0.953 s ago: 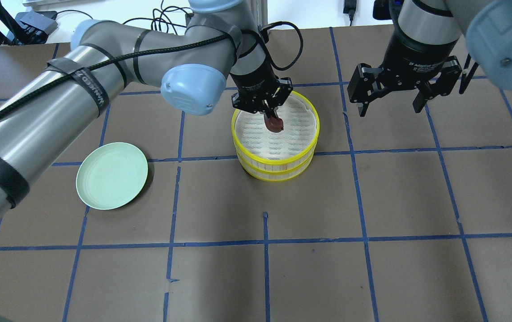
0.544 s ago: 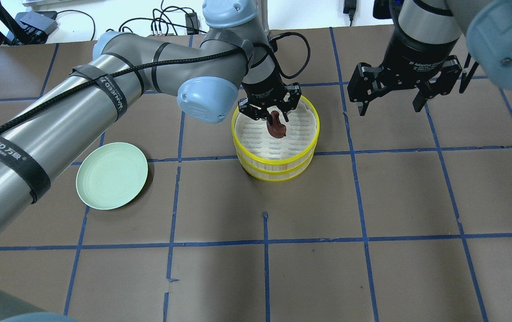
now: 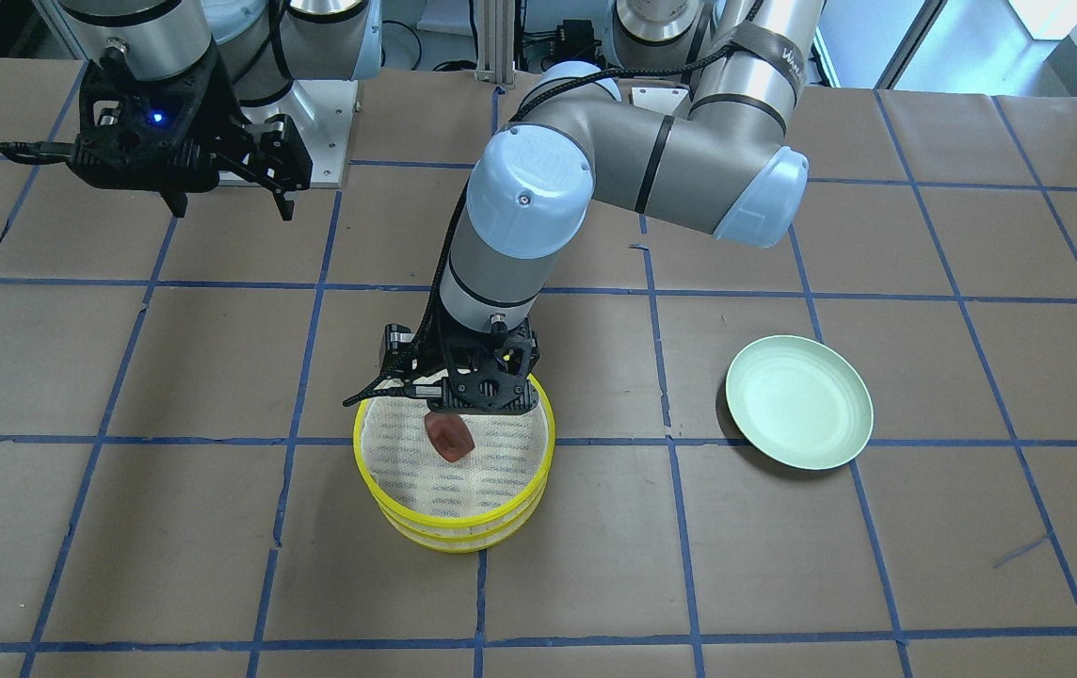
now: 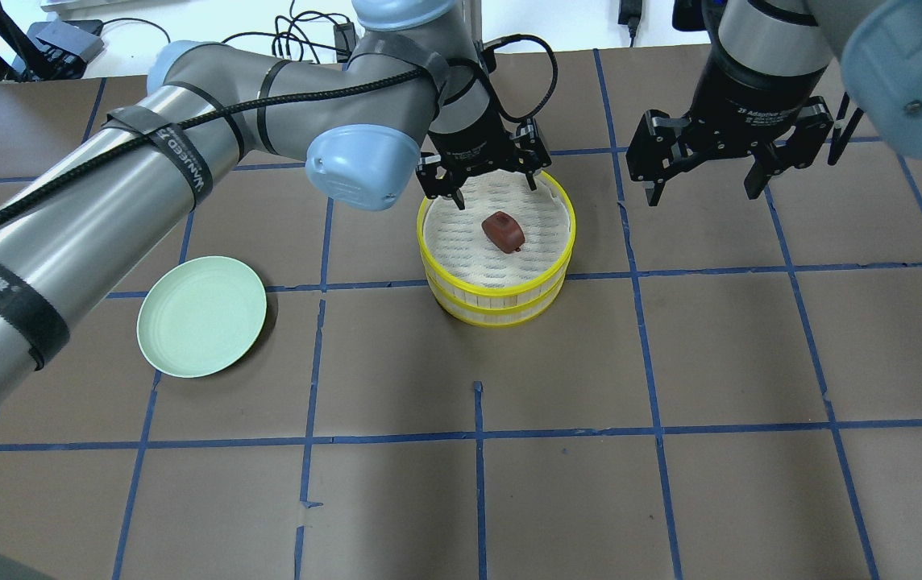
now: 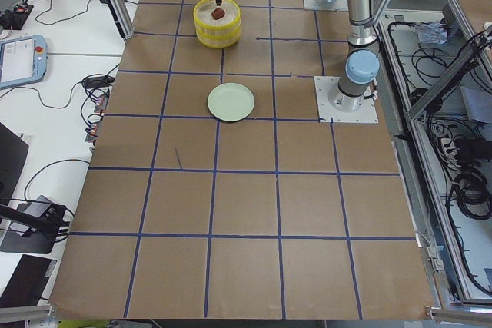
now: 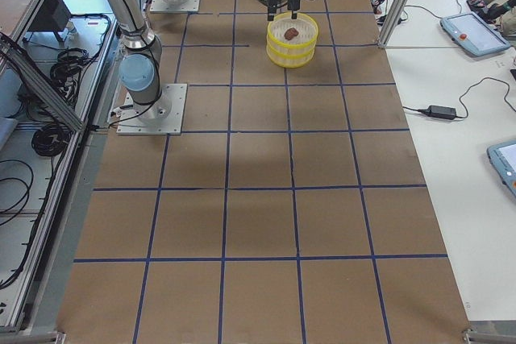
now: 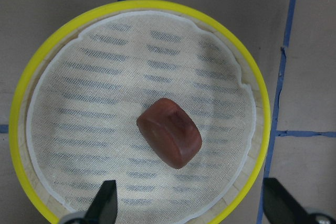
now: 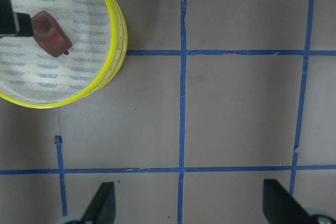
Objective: Stack buns with steamer
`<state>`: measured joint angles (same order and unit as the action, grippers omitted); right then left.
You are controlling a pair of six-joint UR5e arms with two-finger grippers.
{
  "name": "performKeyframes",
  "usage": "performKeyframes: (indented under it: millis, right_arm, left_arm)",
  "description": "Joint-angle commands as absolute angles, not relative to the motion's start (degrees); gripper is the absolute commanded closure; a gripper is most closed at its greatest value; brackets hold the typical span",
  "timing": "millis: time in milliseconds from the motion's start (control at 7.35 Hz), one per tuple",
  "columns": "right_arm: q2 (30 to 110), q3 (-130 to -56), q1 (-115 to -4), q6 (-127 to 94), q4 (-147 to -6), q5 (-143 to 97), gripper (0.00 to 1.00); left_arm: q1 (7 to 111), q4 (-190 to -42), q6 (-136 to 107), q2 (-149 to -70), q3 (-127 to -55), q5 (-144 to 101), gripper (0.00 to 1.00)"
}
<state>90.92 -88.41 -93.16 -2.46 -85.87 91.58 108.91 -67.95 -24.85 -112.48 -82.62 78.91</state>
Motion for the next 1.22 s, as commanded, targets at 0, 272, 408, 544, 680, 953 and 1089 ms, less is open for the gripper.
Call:
performKeyframes:
  millis: [0, 272, 408, 544, 680, 953, 1089]
  right_arm:
    - [90.88, -88.42, -93.16, -2.46, -85.87, 91.58, 0.00]
    - [90.97, -88.50, -93.16, -2.37, -85.69, 91.58, 0.00]
    - [90.97, -88.59, -93.16, -2.55, -85.69, 91.58, 0.00]
    - [90.97, -88.59, -93.16, -2.46, -85.69, 91.58, 0.00]
    - [90.88, -88.42, -93.16, -2.46, -85.69, 91.58, 0.00]
    - [90.70, -88.33, -92.73, -1.85, -85.78, 91.23, 0.00]
    - [90.70, -88.33, -92.72, -2.19, -85.78, 91.23, 0.00]
  left_arm:
    - [102.95, -79.29, -11.08, -105.42, -82.71, 85.59, 0.00]
    - [95.83, -88.90, -3.28, -96.80, -84.20, 93.74, 0.00]
    - [93.45, -92.16, -0.90, -94.59, -83.94, 93.78, 0.00]
    - [92.12, -97.59, -0.88, -91.00, -84.28, 93.95, 0.00]
    - [90.63, -100.08, 0.60, -89.05, -84.55, 93.52, 0.01]
    - [91.92, -98.71, -0.09, -89.74, -89.71, 92.64, 0.01]
    - [92.98, -98.35, -0.26, -89.21, -91.56, 92.64, 0.01]
